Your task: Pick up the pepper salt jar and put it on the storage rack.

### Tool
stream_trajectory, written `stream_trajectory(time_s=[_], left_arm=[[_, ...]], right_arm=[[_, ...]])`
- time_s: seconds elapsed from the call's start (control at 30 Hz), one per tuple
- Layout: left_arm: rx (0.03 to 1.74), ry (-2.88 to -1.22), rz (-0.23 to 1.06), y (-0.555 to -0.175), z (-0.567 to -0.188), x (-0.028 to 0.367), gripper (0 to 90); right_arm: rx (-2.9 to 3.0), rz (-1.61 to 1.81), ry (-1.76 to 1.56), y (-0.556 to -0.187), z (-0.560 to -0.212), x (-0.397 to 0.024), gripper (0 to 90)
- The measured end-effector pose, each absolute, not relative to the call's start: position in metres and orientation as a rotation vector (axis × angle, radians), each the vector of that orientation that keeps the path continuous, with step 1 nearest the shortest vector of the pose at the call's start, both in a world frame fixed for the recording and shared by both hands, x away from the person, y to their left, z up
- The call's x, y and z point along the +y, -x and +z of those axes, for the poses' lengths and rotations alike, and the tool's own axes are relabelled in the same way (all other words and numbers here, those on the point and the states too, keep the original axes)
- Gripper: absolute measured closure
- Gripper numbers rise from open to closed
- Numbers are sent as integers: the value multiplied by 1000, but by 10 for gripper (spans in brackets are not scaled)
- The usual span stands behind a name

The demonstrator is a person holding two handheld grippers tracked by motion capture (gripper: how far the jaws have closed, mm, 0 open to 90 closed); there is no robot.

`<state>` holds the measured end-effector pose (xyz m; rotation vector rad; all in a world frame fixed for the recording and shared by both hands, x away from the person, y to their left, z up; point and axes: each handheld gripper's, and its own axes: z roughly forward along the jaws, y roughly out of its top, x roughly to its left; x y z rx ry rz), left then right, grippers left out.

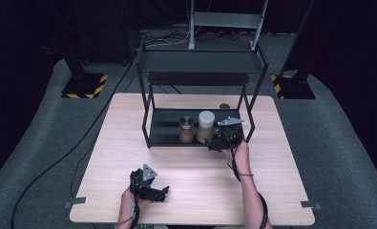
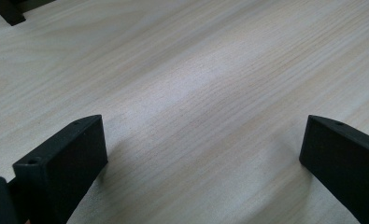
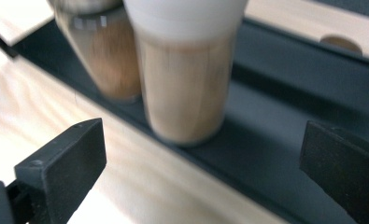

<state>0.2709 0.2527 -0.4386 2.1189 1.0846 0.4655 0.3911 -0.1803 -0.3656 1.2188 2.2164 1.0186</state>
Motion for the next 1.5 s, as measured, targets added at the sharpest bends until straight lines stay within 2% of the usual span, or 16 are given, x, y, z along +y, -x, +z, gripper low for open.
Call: stream_trajectory(time_s=[0.87,1.13,1.5], left_arm=[[1084,-2120,462,-272,-438,253,3],[1085,-2119,462,-271,-439,253,3],[1083,-2120,468,-271,-439,252,2]], right_arm=[[2213,937,-1369,-292,-420,-262,0],[2175,949,-1385,-264,-429,-271,0],[2177,919,-1336,-246,-433,-268,0]])
